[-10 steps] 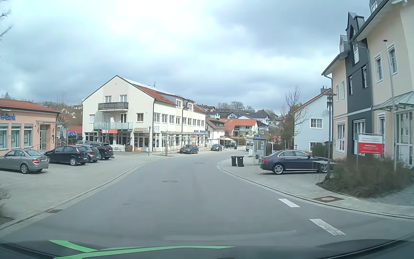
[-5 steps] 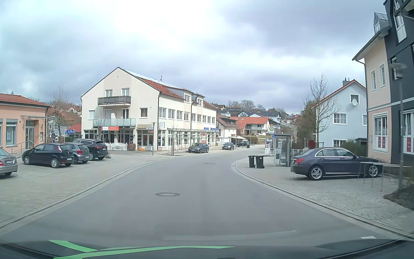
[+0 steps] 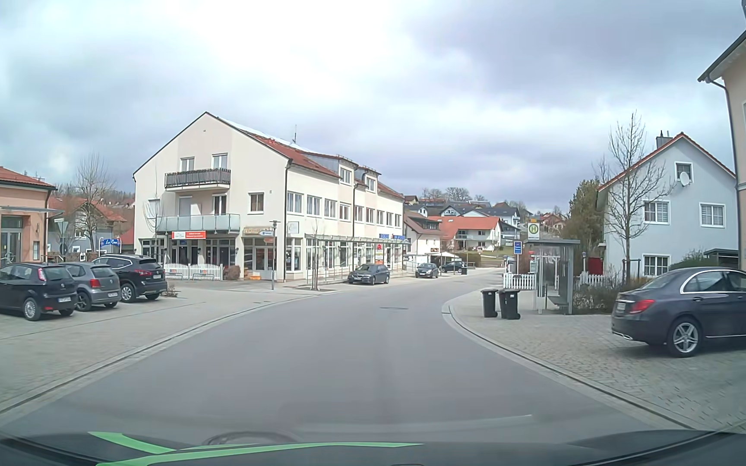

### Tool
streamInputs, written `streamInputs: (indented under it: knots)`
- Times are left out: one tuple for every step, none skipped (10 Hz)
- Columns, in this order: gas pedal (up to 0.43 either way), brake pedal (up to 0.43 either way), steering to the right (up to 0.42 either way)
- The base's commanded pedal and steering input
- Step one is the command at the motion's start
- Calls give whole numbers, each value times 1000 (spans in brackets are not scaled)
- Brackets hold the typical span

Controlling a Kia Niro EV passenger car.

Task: Follow the waypoints while adhering to traffic rules and regulations

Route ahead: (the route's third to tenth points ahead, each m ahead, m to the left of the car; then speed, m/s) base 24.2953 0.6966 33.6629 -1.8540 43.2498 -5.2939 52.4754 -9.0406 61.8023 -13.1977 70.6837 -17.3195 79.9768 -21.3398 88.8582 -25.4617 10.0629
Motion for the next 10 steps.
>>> streamInputs:
  knots:
    - [130,0,3]
    - [130,0,11]
    - [130,0,17]
    - [118,0,21]
    - [118,0,24]
    - [118,0,29]
    - [118,0,32]
    - [118,0,34]
    - [118,0,36]
    - [118,0,37]
